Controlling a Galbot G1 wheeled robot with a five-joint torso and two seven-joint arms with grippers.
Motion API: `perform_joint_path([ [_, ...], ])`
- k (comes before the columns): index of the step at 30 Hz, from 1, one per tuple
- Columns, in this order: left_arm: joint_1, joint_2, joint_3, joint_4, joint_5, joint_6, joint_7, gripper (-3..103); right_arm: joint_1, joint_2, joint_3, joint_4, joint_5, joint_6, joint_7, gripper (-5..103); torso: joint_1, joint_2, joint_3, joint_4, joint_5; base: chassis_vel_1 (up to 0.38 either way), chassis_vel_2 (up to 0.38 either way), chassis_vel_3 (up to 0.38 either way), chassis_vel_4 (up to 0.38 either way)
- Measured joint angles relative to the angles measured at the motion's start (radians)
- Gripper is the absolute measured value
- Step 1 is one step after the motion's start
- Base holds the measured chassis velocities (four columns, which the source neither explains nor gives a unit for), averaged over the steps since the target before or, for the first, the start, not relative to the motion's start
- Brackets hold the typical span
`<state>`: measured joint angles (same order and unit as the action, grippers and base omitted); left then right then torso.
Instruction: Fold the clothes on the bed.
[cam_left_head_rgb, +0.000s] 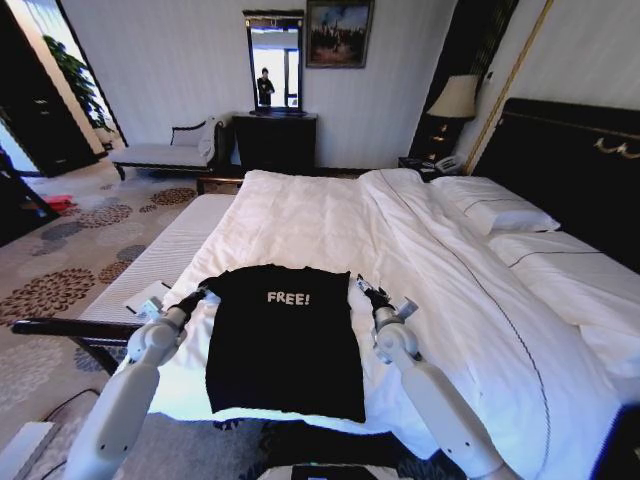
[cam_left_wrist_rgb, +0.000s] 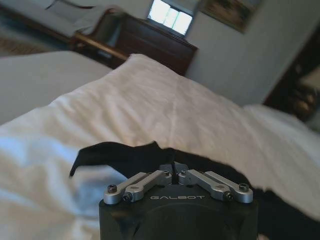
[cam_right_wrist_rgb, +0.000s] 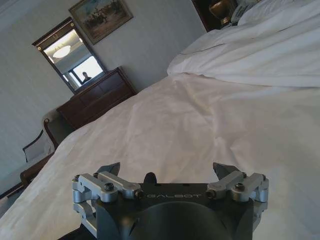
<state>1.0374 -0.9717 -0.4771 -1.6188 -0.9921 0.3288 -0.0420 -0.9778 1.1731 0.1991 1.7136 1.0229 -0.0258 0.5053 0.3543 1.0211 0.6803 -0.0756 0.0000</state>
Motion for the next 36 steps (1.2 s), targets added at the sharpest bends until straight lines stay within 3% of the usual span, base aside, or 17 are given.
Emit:
perform_joint_path([
  [6, -0.007, 0.085, 0.120, -0.009, 0.104, -0.019, 0.026, 0, -0.009, -0.003, 0.008, 0.010, 0.001, -0.003, 0.004, 100, 0.000, 0.000, 0.000, 0.0003, -0.0001, 0.000, 0.000, 0.000, 0.000],
  [15, -0.017, 0.156, 0.247, -0.023, 0.158, -0.024, 0.041, 0, -0.014, 0.004, 0.011, 0.009, 0.002, -0.004, 0.008, 100, 0.000, 0.000, 0.000, 0.0002, 0.0000, 0.000, 0.000, 0.000, 0.000],
  [24, -0.007, 0.138, 0.292, -0.024, 0.203, -0.038, 0.040, -2, -0.014, 0.012, 0.010, 0.006, 0.002, -0.006, 0.009, 100, 0.000, 0.000, 0.000, 0.0001, 0.0000, 0.000, 0.000, 0.000, 0.000],
  [27, 0.017, 0.124, 0.251, -0.061, 0.206, -0.077, 0.073, 12, -0.014, 0.011, 0.010, 0.005, 0.002, -0.007, 0.010, 100, 0.000, 0.000, 0.000, 0.0000, -0.0001, 0.000, 0.000, 0.000, 0.000],
  [29, 0.027, 0.123, 0.235, -0.077, 0.202, -0.087, 0.086, 12, -0.013, 0.010, 0.010, 0.004, 0.002, -0.007, 0.010, 100, 0.000, 0.000, 0.000, -0.0001, -0.0001, 0.000, 0.000, 0.000, 0.000],
  [31, 0.059, 0.122, 0.188, -0.125, 0.186, -0.108, 0.118, 24, -0.013, 0.010, 0.010, 0.003, 0.002, -0.007, 0.010, 100, 0.000, 0.000, 0.000, -0.0001, 0.0001, 0.000, 0.000, 0.000, 0.000],
  [32, 0.081, 0.121, 0.157, -0.153, 0.176, -0.120, 0.135, 24, -0.012, 0.012, 0.009, 0.003, 0.002, -0.007, 0.010, 100, 0.000, 0.000, 0.000, 0.0000, 0.0002, 0.000, 0.000, 0.000, 0.000],
  [33, 0.113, 0.115, 0.108, -0.188, 0.155, -0.133, 0.150, 34, -0.010, 0.016, 0.007, 0.001, 0.002, -0.007, 0.010, 100, 0.000, 0.000, 0.000, 0.0003, 0.0002, 0.000, 0.000, 0.000, 0.000],
  [35, 0.119, 0.113, 0.096, -0.194, 0.147, -0.134, 0.151, 34, -0.010, 0.017, 0.006, 0.001, 0.002, -0.007, 0.010, 100, 0.000, 0.000, 0.000, 0.0005, 0.0001, 0.000, 0.000, 0.000, 0.000],
  [36, 0.132, 0.106, 0.068, -0.204, 0.123, -0.136, 0.152, 40, -0.008, 0.021, 0.005, 0.000, 0.002, -0.007, 0.010, 100, 0.000, 0.000, 0.000, 0.0004, 0.0002, 0.000, 0.000, 0.000, 0.000],
])
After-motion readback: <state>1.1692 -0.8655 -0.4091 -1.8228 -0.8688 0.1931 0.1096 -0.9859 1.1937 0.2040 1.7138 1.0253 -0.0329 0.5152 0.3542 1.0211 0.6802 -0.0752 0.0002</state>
